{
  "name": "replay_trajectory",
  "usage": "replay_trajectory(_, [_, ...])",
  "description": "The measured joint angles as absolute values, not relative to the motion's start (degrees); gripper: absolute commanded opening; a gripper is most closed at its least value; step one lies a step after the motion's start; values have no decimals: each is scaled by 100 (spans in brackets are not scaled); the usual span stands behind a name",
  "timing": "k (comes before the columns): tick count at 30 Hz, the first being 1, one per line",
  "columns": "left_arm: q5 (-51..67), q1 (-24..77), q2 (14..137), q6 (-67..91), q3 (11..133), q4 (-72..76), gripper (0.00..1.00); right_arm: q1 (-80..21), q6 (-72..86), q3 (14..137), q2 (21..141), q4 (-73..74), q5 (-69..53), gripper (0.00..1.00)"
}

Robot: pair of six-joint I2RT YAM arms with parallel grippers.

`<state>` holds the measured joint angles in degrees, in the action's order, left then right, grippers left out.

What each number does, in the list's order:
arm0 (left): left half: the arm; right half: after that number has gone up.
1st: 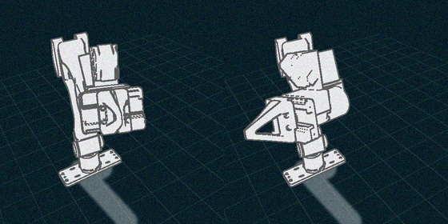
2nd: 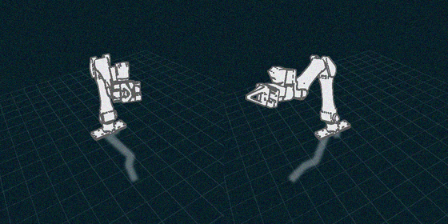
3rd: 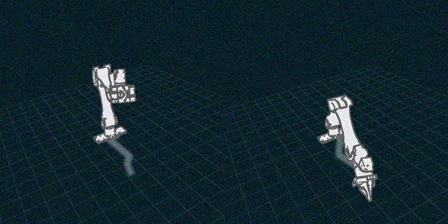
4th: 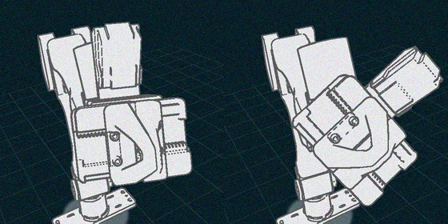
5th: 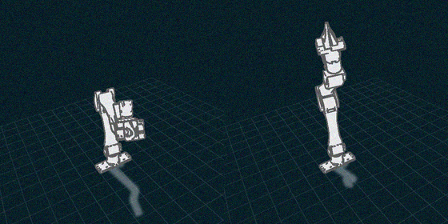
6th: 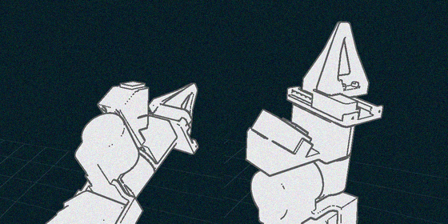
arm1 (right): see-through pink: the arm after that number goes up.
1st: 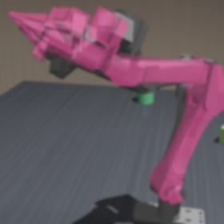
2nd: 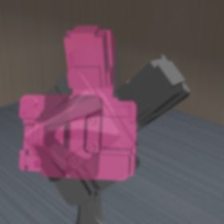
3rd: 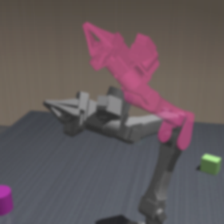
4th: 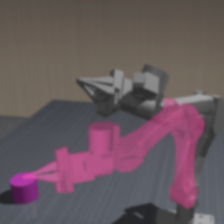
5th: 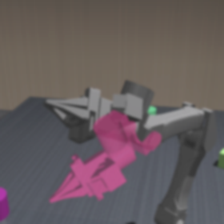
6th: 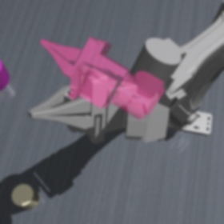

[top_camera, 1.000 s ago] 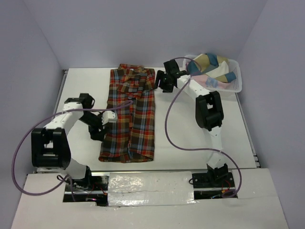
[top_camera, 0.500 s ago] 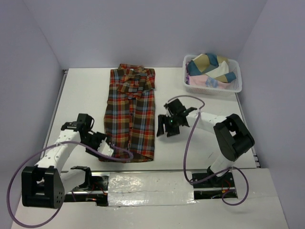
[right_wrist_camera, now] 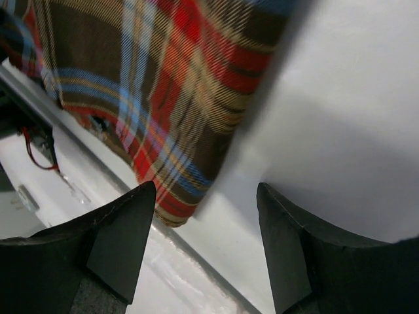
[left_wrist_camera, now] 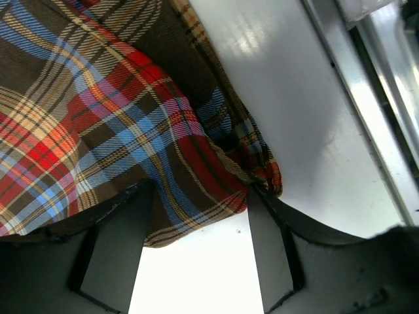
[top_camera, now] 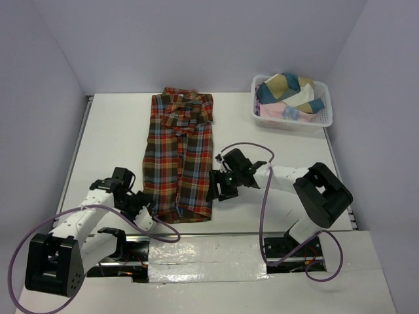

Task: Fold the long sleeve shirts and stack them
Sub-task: Fold the shirt

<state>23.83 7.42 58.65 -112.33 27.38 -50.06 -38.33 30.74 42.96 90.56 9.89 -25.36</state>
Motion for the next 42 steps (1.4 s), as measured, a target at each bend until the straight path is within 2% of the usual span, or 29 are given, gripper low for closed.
replay_trajectory(2, [2381,744,5896,-11233,2738,-4965,72,-4010,3127,4276,9063,954,-2591,71])
replay_trajectory(6, [2383,751,5981,-11236,2783,-4899,82,-4289,3214,4272,9122,917,-2685,66])
replay_trajectory(9, [2287,770,5942,-11249,2856,-4880,86,-4364,3277,4272,9153,908,-2744,66])
replay_trajectory(18, [1420,237,5642,-11268,2749,-5168,87,-4377,3457,4259,9109,974,-2633,67])
replay_trajectory(28, [1712,401,5583,-11262,2714,-5000,86,-4394,3612,4265,9120,1031,-2580,67])
replay_trajectory(31, [1903,923,5459,-11279,2604,-4831,79,-4438,3618,4346,9240,998,-2698,65])
replay_trajectory(34, [2112,1223,5655,-11295,2635,-4600,65,-4484,3607,4375,9323,963,-2794,58])
replay_trajectory(36, [2246,1275,5870,-11327,2681,-4473,47,-4495,3570,4401,9402,969,-2823,46])
replay_trajectory(37, [2318,1288,5957,-11362,2700,-4414,31,-4504,3573,4416,9470,969,-2847,38])
replay_trajectory(39, [2449,1302,6101,-11375,2707,-4324,17,-4512,3553,4440,9588,965,-2932,31])
replay_trajectory(40, [2495,1313,6128,-11367,2705,-4292,6,-4515,3557,4453,9625,969,-2974,26])
replay_trajectory(41, [2558,1328,6145,-11358,2700,-4292,2,-4517,3542,4464,9647,982,-2961,15])
replay_trajectory(42, [2604,1341,6152,-11360,2698,-4303,0,-4517,3503,4466,9660,993,-2932,9])
